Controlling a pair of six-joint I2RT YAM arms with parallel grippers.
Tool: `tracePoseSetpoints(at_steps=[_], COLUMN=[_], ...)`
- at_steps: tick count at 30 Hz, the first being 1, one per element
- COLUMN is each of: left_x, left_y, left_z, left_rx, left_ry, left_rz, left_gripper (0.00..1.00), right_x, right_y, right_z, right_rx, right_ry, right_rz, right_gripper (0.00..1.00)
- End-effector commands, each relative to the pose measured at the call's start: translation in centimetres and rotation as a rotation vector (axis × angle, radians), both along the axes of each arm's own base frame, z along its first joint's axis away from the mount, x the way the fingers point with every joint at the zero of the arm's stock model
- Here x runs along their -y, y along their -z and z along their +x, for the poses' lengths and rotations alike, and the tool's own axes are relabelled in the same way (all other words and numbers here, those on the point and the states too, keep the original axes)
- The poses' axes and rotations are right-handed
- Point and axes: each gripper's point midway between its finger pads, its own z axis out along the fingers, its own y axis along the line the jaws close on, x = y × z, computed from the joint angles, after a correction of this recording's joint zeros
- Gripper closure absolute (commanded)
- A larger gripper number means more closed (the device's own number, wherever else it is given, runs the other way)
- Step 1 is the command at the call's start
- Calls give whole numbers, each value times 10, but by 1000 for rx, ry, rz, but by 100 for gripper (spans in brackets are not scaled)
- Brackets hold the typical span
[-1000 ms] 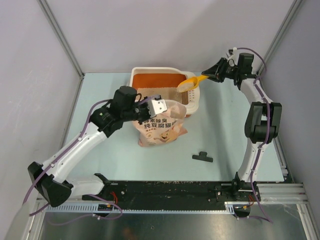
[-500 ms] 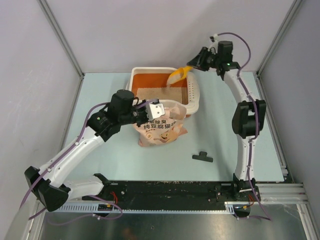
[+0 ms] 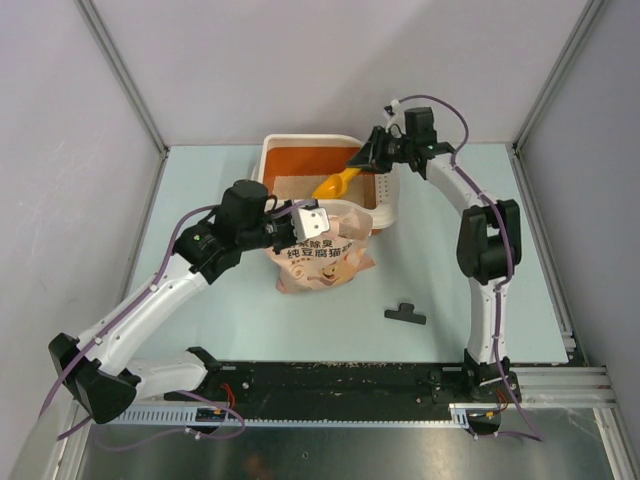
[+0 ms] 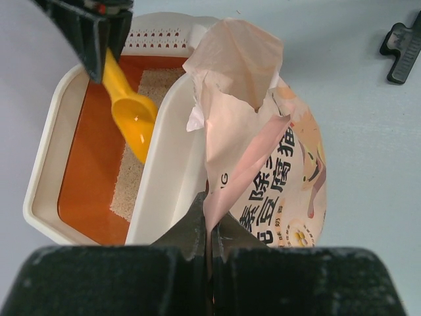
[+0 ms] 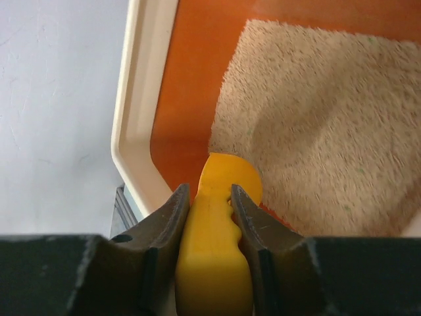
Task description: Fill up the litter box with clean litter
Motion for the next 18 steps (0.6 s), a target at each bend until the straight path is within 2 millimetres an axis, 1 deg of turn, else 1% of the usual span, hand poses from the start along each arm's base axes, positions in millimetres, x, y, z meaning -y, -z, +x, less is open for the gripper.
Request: tracePoseSetpoints(at_steps=[1,2,3,4,5,6,7,8,9,10,11,13,14,15,16,17,18], left_x=[4,3,3,2,2,2,3,2,1,2,2,2,2,2,3,5,6], left_y=[-29,-29,-28,-29,-28,-28,-28,-27,-27,-27,-27,-26,-24,-22,-21,-18,-18], left_z=[0,0,-1,-1,-1,-2,-2,-2,-2,-2,-2,-2,-1,0,0,-1,-1], left_rx=[103,102,102,103,101,100,99,99,100,98,99,98,93,84,78,63,42], left_ry=[28,27,29,26,25,26,27,24,24,25,23,23,21,18,17,19,11], left_rz=[-56,-57,-55,-57,-57,-59,-60,-59,-60,-61,-60,-57,-53,-54,-55,-56,-68], left_gripper=[100,100,100,100,100,100,100,100,100,100,100,100,100,100,100,100,100], right_x=[38,45,45,44,50,50,37,39,38,36,36,41,47,51,52,60,63], right_y=[-81,-83,-87,-99,-93,-98,-107,-109,-107,-111,-114,-114,-129,-136,-146,-164,-173], right_z=[-23,-24,-26,-31,-28,-29,-40,-39,-41,-45,-49,-57,-65,-70,-80,-89,-97], right_rx=[141,214,269,359,473,546,628,671,719,746,767,784,808,813,811,826,809], right_ry=[4,-9,-20,-40,-51,-52,-84,-64,-80,-64,-70,-84,-67,-63,-80,-70,-71], right_rz=[52,-6,-49,-105,-260,-339,-393,-452,-506,-554,-578,-608,-608,-607,-581,-553,-515], right_gripper=[100,100,100,100,100,100,100,100,100,100,100,100,100,100,100,100,100])
